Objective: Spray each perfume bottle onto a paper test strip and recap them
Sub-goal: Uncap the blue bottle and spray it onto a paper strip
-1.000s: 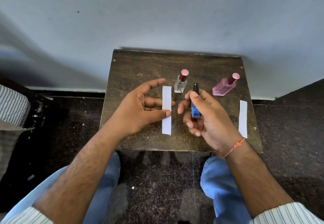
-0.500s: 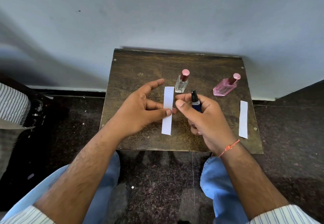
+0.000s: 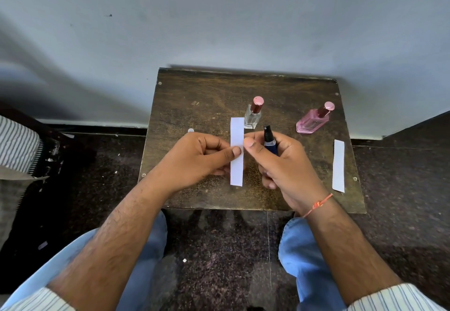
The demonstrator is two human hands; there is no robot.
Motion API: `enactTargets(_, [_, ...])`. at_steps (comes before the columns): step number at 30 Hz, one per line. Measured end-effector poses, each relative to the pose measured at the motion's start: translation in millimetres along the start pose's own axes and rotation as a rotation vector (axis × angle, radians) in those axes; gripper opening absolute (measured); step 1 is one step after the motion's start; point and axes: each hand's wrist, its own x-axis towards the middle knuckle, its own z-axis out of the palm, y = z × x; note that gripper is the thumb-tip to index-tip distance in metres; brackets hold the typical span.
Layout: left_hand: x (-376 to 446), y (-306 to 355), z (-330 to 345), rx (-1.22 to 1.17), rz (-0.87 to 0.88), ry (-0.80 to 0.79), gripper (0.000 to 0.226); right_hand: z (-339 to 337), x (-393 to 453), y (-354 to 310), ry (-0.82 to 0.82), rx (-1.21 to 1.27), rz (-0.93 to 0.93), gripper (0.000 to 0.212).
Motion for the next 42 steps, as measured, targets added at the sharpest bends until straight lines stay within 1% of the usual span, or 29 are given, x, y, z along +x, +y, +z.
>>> enactTargets(3, [0, 1, -2, -0.010, 0.002, 0.034, 0.019, -3, 0, -7, -0.012, 0.049, 0.070, 0.055])
enactTargets(4, [0, 1, -3, -0.001, 0.006, 0.032, 0.019, -4, 0, -9, -0.008, 0.065, 0.094, 0.064])
enactTargets(6, [0, 0, -4, 0.019, 0.016, 0.016, 0.020, -4, 0, -11, -0.004, 0.082, 0.110, 0.071])
enactTargets(10, [1, -2, -4, 0.053, 0.031, -0.025, 0.021, -4, 3, -7, 0.039, 0.067, 0.101, 0.061])
enactTargets(12, [1, -4, -3, 0.071, 0.043, -0.041, 0.019, -3, 5, -5, 0.071, -0.012, 0.099, 0.055])
enactTargets(14, [2, -6, -2, 0.091, 0.056, -0.040, 0.018, -3, 7, -4, 0.093, -0.146, 0.060, 0.057])
enactTargets(16, [2, -7, -2, 0.111, 0.075, -0.037, 0.018, -3, 6, -3, 0.121, -0.317, -0.053, 0.064])
enactTargets(18, [3, -9, -2, 0.129, 0.097, -0.041, 0.018, -3, 1, -3, 0.159, -0.452, -0.195, 0.065])
enactTargets(21, [4, -10, -3, 0.142, 0.118, -0.042, 0.017, 0, -7, -7, 0.237, -0.552, -0.358, 0.055])
enactTargets(24, [5, -12, -3, 0.156, 0.137, -0.034, 0.016, 1, -7, -6, 0.296, -0.626, -0.446, 0.048])
enactTargets(30, [5, -13, -3, 0.178, 0.147, -0.029, 0.017, 1, -7, -5, 0.348, -0.655, -0.540, 0.043])
enactTargets(42, [6, -14, -5, 0.200, 0.144, -0.030, 0.019, 2, -7, -4, 0.297, -0.692, -0.543, 0.044])
